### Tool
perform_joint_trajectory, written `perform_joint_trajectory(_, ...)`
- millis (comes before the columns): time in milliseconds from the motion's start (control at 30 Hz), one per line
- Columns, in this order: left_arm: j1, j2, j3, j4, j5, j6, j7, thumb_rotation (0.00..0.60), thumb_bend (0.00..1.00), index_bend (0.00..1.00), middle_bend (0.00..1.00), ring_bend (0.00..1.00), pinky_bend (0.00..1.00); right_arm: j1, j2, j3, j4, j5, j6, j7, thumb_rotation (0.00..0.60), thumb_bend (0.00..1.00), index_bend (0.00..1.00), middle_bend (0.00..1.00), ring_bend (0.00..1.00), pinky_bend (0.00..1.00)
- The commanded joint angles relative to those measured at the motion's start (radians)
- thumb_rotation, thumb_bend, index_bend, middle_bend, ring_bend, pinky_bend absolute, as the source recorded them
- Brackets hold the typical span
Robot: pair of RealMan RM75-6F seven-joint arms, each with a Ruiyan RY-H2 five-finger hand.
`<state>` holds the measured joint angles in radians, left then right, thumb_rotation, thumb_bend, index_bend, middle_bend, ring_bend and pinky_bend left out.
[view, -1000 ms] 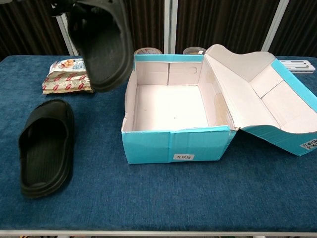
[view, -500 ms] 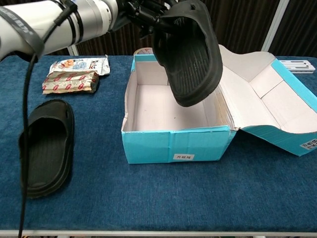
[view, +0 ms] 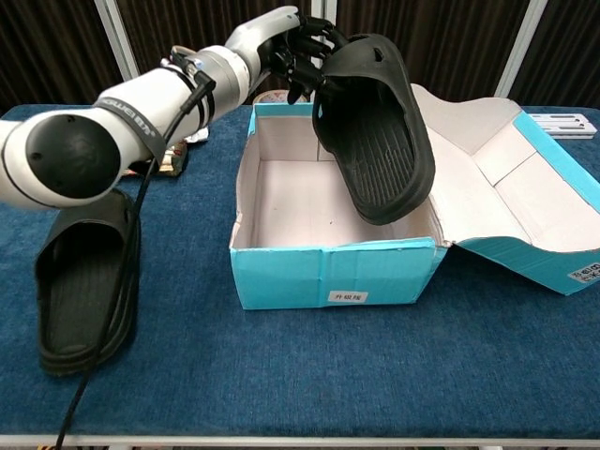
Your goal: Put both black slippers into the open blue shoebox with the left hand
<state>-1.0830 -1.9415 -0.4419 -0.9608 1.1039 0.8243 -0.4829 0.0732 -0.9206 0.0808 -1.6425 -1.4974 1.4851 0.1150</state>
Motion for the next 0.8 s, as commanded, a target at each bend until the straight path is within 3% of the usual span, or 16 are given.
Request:
perform_joint_trajectory(33,-0.01,-0.048,0.006,0.059,0.021,-0.003,-0.048,0.6,0.1,0.46,0.52,0.67,0.75,-0.001,0.001,0.0,-0.003,0.004,-0.002,-0.002,0.6,0.01,0.0,0.04,0.0,0.0)
perform_joint_trajectory(433,-0.017,-0.163,0.012,0.207,0.052,-0.02,-0.159,0.6,0.1,0.46,0.52,0.67,0.75,-0.006,0.01,-0.001,-0.026,0.016,-0.005,-0.023,0.6,0.02,0.0,0.04,0.0,0.0)
perform_joint_trajectory(800,-0.045,-0.219,-0.015,0.29,0.045,-0.039,-0.15,0.6,0.09,0.46,0.52,0.67,0.73,-0.006,0.015,-0.001,-0.032,0.019,-0.01,-0.024,0.6,0.02,0.0,0.04,0.0,0.0)
